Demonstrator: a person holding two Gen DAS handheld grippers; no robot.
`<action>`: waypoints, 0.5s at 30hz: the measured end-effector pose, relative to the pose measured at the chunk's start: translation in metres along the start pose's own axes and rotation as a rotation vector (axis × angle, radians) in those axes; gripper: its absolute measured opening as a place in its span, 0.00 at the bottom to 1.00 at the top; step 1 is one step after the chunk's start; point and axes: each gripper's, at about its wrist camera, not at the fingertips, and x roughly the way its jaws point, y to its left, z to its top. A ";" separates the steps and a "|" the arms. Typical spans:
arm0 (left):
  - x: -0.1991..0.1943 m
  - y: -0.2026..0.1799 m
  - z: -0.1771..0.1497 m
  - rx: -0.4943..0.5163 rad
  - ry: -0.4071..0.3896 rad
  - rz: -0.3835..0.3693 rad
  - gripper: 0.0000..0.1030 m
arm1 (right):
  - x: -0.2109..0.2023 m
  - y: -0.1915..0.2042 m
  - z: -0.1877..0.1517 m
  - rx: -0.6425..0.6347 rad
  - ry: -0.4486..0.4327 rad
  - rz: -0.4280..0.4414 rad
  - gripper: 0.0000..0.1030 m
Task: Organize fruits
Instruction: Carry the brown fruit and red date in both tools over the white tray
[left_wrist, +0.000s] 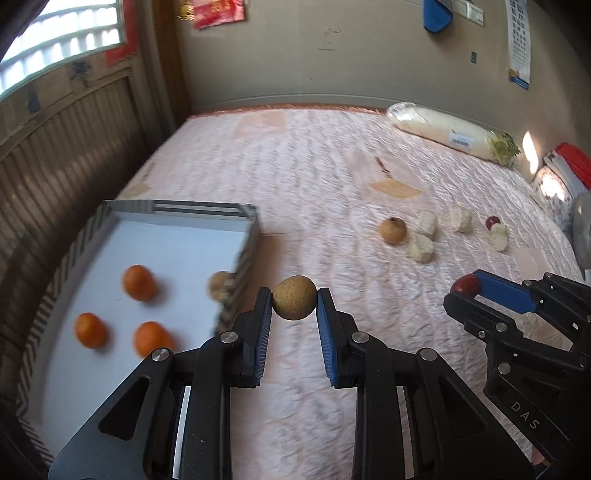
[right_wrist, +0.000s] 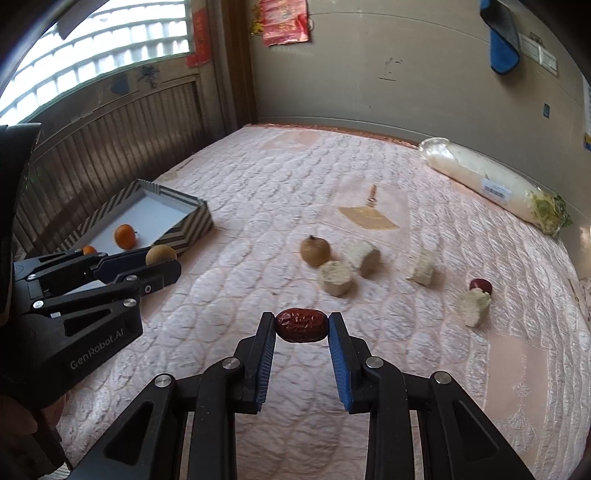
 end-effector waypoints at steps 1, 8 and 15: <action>-0.002 0.005 -0.001 -0.006 -0.003 0.006 0.23 | 0.000 0.003 0.001 -0.005 -0.001 0.005 0.27; -0.015 0.040 -0.009 -0.058 -0.020 0.042 0.23 | -0.001 0.038 0.008 -0.059 -0.010 0.041 0.27; -0.026 0.071 -0.018 -0.108 -0.028 0.075 0.23 | 0.001 0.074 0.014 -0.122 -0.011 0.077 0.27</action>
